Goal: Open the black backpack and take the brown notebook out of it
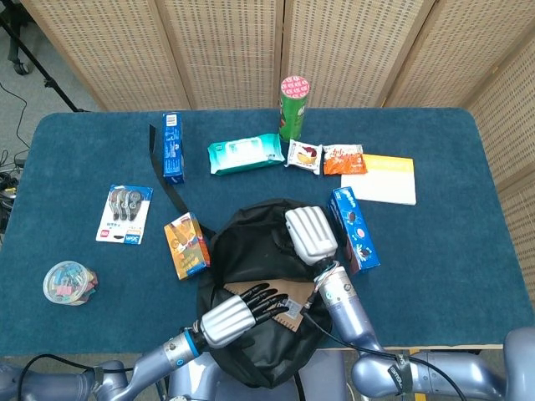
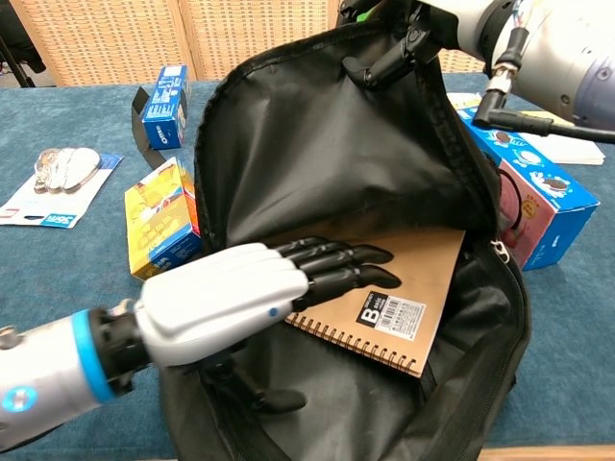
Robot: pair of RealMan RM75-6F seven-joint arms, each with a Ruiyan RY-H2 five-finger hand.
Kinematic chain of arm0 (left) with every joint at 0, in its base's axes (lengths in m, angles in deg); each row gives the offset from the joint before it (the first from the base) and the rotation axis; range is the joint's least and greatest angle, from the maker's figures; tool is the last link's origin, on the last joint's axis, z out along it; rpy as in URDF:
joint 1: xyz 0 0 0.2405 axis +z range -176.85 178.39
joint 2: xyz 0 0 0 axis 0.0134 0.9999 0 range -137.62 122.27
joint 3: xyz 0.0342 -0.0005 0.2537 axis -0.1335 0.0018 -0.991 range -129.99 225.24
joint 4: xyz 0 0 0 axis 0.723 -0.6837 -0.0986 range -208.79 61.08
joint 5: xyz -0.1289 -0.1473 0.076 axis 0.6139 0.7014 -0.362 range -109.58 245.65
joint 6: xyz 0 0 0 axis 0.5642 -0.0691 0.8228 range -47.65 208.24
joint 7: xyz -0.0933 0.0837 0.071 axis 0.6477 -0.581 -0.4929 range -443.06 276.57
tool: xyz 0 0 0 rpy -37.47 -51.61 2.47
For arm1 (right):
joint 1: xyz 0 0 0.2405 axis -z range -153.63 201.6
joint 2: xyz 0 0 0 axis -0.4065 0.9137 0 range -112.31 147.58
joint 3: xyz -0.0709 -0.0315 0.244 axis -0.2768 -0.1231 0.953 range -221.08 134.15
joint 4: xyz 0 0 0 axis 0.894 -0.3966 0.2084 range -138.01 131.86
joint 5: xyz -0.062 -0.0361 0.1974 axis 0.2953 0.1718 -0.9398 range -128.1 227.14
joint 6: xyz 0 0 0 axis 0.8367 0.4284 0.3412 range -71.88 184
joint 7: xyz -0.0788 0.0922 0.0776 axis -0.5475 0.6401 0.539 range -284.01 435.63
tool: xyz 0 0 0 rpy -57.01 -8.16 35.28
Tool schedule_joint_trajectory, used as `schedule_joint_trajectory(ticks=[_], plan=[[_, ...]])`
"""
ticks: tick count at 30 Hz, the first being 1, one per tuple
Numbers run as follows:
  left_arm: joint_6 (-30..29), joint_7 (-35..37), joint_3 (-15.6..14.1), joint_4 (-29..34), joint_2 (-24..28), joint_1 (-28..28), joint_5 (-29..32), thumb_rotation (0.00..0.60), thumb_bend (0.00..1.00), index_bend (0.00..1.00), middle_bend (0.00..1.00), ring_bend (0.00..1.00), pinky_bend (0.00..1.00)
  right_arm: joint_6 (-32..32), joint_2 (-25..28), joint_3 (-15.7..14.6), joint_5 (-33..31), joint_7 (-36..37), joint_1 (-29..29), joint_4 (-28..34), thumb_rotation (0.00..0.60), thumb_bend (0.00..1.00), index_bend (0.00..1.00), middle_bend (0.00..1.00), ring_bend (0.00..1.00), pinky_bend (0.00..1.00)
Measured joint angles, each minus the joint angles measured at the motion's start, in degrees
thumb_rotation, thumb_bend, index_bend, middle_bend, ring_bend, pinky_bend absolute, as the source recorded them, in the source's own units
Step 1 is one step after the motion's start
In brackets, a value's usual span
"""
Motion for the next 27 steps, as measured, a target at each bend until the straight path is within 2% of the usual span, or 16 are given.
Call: schedule_joint_trajectory(ticks=[8, 18, 27], plan=[[1.6, -1.2, 1.1, -2.2, -3.3, -1.6, 3.0, 0.6, 0.26, 0.14, 0.0, 0.02, 0.09, -0.4, 0.4, 0.0, -1.4, 0.5, -0.7, 0.2, 0.6, 0.67, 0.65, 0.65, 0.54, 0.51], [2.7, -4.1, 2.4, -5.3, -7.5, -3.8, 6.0, 0.6, 0.38, 0.15, 0.0, 0.02, 0.08, -1.3, 0.5, -0.7, -2.0, 0.7, -1.4, 0.4, 0.6, 0.67, 0.65, 0.65, 0.54, 0.51], [3.6, -5.6, 3.1, -6.6, -9.3, -5.2, 8.1, 0.6, 0.35, 0.15, 0.0, 0.02, 0.08, -2.0, 0.5, -0.9, -2.6, 0.7, -2.0, 0.6, 0.6, 0.67, 0.65, 0.65, 0.54, 0.51]])
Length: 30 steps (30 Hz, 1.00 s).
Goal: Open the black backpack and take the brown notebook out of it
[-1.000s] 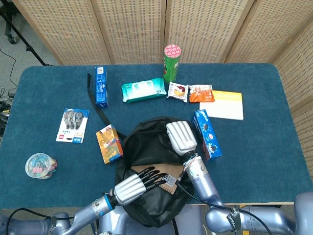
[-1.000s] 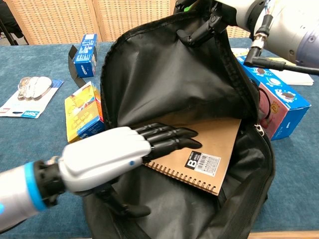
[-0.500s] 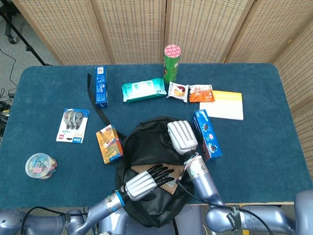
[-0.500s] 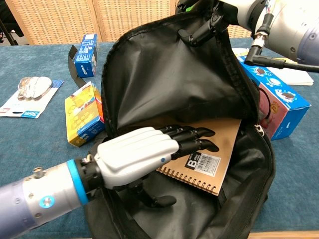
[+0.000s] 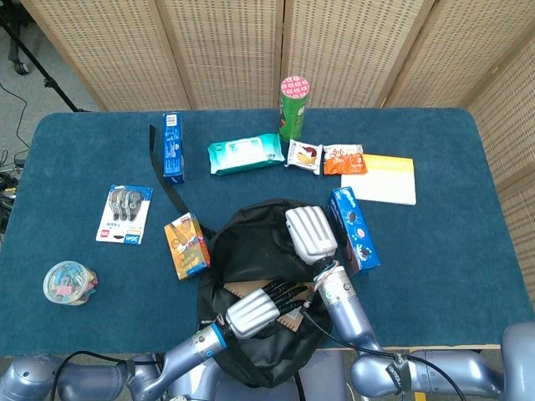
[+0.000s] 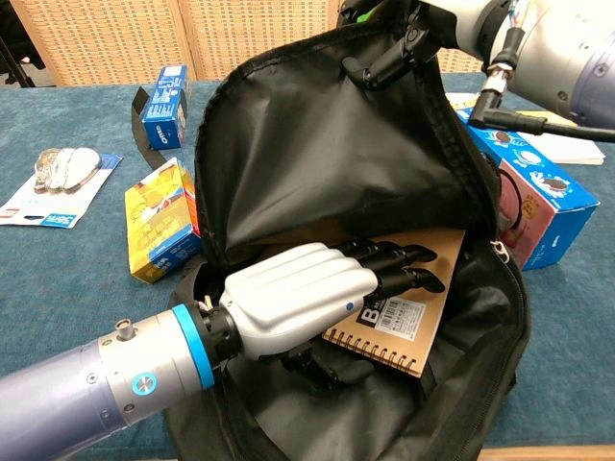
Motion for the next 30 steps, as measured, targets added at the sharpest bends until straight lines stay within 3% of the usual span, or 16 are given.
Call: schedule_joint_trajectory(ticks=[19, 22, 26, 30], plan=[[0.4, -2.0, 1.4, -4.8, -5.0, -2.2, 3.9, 0.6, 0.34, 0.15, 0.0, 0.02, 0.08, -1.4, -0.1, -0.5, -1.0, -0.6, -1.1, 1.1, 0.6, 0.67, 0.65, 0.65, 0.54, 0.51], [0.5, -2.6, 1.6, -4.9, -5.2, -2.4, 4.4, 0.6, 0.44, 0.15, 0.0, 0.02, 0.08, -1.6, -0.1, -0.5, -1.1, -0.7, -1.2, 1.2, 0.6, 0.67, 0.65, 0.66, 0.54, 0.51], [0.6, -3.3, 1.6, -4.6, -5.4, -2.7, 4.9, 0.6, 0.72, 0.15, 0.0, 0.02, 0.08, -1.8, 0.1, -0.5, -1.1, -0.8, -1.4, 1.4, 0.6, 0.67, 0.65, 0.65, 0.54, 0.51], [0.4, -3.9, 1.5, -4.4, -5.2, -3.0, 5.0, 0.6, 0.77, 0.15, 0.0, 0.02, 0.08, -2.0, 0.1, -0.5, -1.3, -0.7, -1.5, 1.5, 0.6, 0.67, 0.65, 0.66, 0.54, 0.51]])
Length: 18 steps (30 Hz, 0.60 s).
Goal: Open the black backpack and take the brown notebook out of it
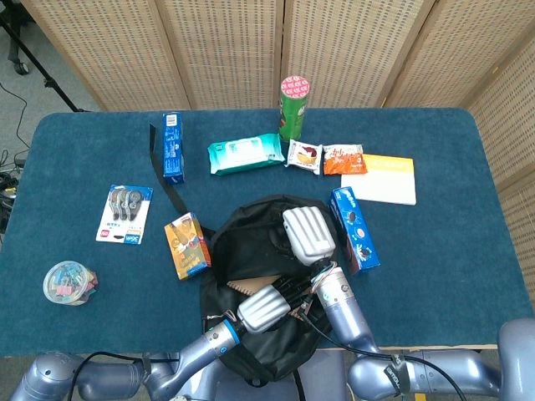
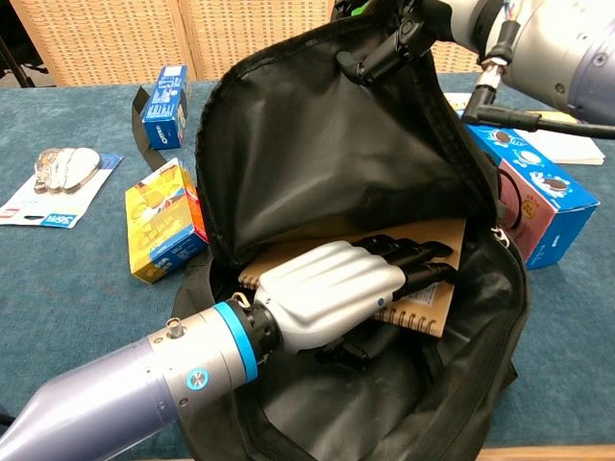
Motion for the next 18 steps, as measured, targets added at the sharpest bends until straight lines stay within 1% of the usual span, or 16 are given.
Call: schedule_joint_trajectory(ticks=[4, 7, 10, 13, 15, 18], plan=[[-0.1, -0.3, 0.1, 0.2, 0.1, -0.1, 0.4, 0.6, 0.77, 0.15, 0.0, 0.02, 0.09, -0.1, 0.1, 0.0, -0.1, 0.0, -0.1, 0.1, 0.6, 0.67, 0.65, 0.65, 0.54, 0.51], [-0.3, -0.3, 0.4, 0.4, 0.2, -0.3, 0.7, 0.6, 0.77, 0.18, 0.0, 0.02, 0.09, -0.2, 0.2, 0.0, 0.0, 0.0, -0.1, 0.2, 0.6, 0.67, 0.65, 0.66, 0.54, 0.51], [-0.5, -0.3, 0.5, 0.5, 0.3, -0.4, 0.8, 0.6, 0.77, 0.28, 0.07, 0.06, 0.12, -0.4, 0.3, 0.0, 0.0, 0.0, -0.2, 0.2, 0.6, 0.67, 0.65, 0.66, 0.54, 0.51], [-1.1, -0.3, 0.6, 0.5, 0.3, -0.4, 0.8, 0.6, 0.76, 0.49, 0.26, 0.17, 0.22, -0.4, 0.4, 0.0, 0.0, 0.0, -0.2, 0.1, 0.6, 0.67, 0.65, 0.66, 0.54, 0.51], [-1.7, -0.1, 0.6, 0.4, 0.2, -0.3, 0.6, 0.6, 0.75, 0.67, 0.4, 0.27, 0.31, -0.5, 0.5, 0.0, 0.0, 0.0, -0.2, -0.1, 0.6, 0.67, 0.65, 0.66, 0.54, 0.51], [-3.3, 0.8, 0.4, -0.1, 0.1, -0.1, 0.0, 0.6, 0.74, 0.77, 0.48, 0.34, 0.4, -0.5, 0.6, 0.0, -0.2, 0.2, -0.2, -0.5, 0.6, 0.67, 0.65, 0.66, 0.54, 0.51]])
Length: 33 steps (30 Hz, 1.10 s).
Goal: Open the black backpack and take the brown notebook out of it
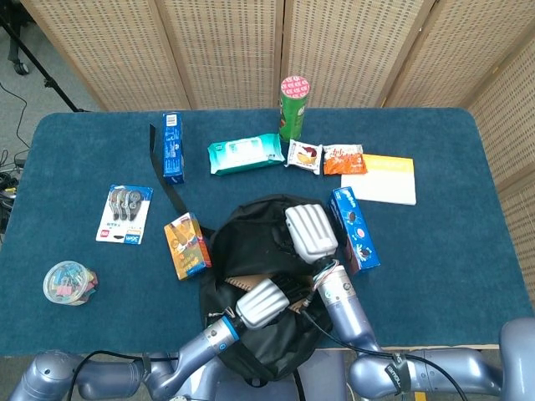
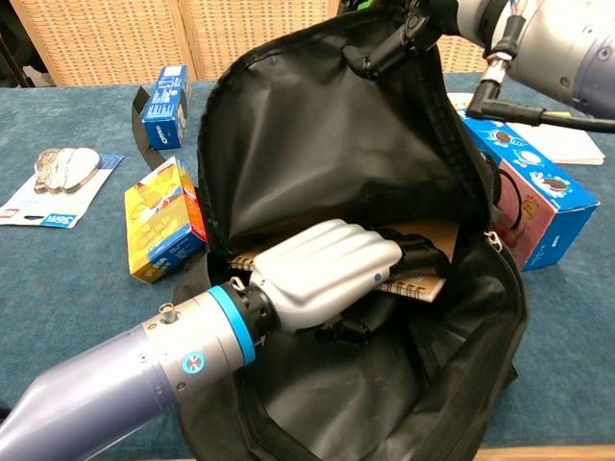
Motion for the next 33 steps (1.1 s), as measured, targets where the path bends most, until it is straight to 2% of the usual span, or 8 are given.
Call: schedule_joint_trajectory(ticks=[7, 14, 28, 33], plan=[[-3.8, 3.8, -0.9, -1.4, 0.0, 0.5, -1.9, 0.6, 0.73, 0.8, 0.51, 0.37, 0.46, 0.0, 0.1, 0.0, -0.2, 0.7, 0.2, -1.0, 0.6, 0.67, 0.65, 0.66, 0.54, 0.51], [-7.5, 7.0, -1.5, -0.5, 2.0, 1.4, -3.1, 0.6, 0.73, 0.8, 0.52, 0.37, 0.47, -0.3, 0.1, 0.3, -0.6, 0.8, 0.1, -2.2, 0.6, 0.67, 0.65, 0.66, 0.54, 0.51], [-14.3, 16.9, -3.1, 8.2, 11.4, 3.7, -5.3, 0.6, 0.73, 0.8, 0.53, 0.37, 0.47, -0.3, -0.8, 0.7, -2.2, 1.7, 0.2, -6.3, 0.6, 0.67, 0.65, 0.66, 0.54, 0.51], [-15.3, 18.9, -3.0, 10.3, 13.1, 3.9, -5.8, 0.6, 0.73, 0.8, 0.53, 0.37, 0.47, -0.2, -0.9, 0.8, -2.5, 1.9, 0.3, -7.7, 0.6, 0.67, 0.65, 0.66, 0.54, 0.51]])
